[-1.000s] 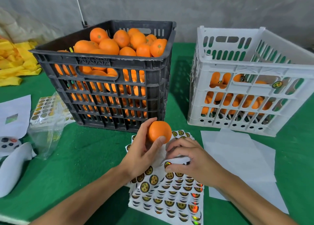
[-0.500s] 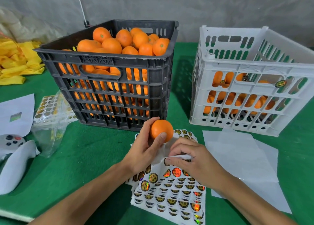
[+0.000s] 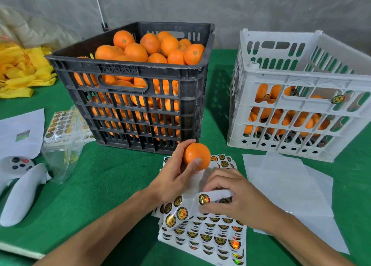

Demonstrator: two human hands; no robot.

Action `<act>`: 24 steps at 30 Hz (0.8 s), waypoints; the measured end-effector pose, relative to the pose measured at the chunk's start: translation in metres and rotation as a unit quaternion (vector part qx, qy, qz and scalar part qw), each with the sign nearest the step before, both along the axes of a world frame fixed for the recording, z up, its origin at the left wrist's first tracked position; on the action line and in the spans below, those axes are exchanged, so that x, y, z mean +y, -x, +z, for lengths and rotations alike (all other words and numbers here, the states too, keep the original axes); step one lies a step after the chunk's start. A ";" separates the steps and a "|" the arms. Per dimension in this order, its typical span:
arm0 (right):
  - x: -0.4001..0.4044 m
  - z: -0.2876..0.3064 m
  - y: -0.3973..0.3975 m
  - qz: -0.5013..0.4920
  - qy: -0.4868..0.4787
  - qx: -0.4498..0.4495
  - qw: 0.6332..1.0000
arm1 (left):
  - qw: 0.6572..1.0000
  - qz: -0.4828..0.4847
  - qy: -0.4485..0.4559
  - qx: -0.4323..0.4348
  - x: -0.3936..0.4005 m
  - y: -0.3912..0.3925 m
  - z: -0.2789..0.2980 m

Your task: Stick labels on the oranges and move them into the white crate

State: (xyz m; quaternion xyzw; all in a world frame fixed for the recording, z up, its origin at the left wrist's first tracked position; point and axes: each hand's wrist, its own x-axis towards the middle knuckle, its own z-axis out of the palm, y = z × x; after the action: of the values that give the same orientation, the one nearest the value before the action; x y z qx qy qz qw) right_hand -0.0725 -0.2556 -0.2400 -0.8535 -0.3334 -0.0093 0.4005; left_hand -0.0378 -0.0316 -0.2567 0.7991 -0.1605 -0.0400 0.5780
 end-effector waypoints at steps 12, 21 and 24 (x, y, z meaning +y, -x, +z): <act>0.007 0.003 0.001 -0.010 0.010 -0.183 0.983 | 1.000 -0.019 -0.024 -0.004 0.003 -0.002 0.000; 0.007 0.010 0.004 0.024 0.112 -0.269 0.956 | 1.000 -0.016 -0.024 -0.007 0.003 -0.004 -0.003; 0.006 0.004 0.004 0.029 0.098 -0.232 0.967 | 0.999 -0.013 -0.031 -0.010 0.003 -0.004 -0.004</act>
State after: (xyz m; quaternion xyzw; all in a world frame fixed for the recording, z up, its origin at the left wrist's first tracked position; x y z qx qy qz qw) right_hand -0.0763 -0.2494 -0.2360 -0.8529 -0.4413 -0.1630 0.2262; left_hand -0.0339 -0.0282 -0.2607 0.8147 -0.1753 -0.0447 0.5509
